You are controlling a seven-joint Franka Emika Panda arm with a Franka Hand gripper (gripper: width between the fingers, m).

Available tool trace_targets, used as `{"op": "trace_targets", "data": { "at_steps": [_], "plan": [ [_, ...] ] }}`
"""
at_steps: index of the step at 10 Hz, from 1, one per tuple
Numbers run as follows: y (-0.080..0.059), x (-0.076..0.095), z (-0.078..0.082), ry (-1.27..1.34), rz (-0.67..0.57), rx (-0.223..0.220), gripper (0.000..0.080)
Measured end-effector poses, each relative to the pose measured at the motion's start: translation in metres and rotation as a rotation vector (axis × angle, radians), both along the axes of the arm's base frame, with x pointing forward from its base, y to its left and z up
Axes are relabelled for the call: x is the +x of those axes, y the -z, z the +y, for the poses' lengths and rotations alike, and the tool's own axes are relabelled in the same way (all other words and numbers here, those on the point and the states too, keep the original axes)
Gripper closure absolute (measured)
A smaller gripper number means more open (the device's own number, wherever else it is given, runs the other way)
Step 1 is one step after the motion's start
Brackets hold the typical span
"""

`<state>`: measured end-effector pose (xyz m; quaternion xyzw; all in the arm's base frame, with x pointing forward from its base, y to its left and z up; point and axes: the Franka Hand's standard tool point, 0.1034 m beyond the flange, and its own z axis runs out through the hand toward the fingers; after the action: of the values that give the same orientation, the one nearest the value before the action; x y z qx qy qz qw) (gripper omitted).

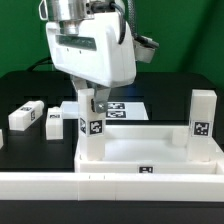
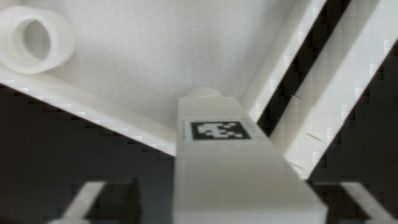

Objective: Assemble desk

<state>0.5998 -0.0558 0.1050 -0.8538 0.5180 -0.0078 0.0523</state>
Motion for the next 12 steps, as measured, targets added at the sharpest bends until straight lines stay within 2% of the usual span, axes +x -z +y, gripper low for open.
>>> {"op": "trace_targets", "data": {
  "at_steps": [1, 2, 3, 9, 12],
  "plan": [
    [0.0005, -0.0004, -0.0018, -0.026, -0.002, -0.002, 0.0210],
    [0.0006, -0.0005, -0.0022, -0.092, -0.006, -0.008, 0.0210],
    [0.0006, -0.0004, -0.0017, -0.198, -0.013, -0.017, 0.0163],
    [0.0018, -0.0008, -0.0020, -0.727, -0.051, -0.056, 0.0151],
    [0.0017, 0.0001, 0.0010, -0.977, -0.058, -0.090, 0.0151]
  ]
}}
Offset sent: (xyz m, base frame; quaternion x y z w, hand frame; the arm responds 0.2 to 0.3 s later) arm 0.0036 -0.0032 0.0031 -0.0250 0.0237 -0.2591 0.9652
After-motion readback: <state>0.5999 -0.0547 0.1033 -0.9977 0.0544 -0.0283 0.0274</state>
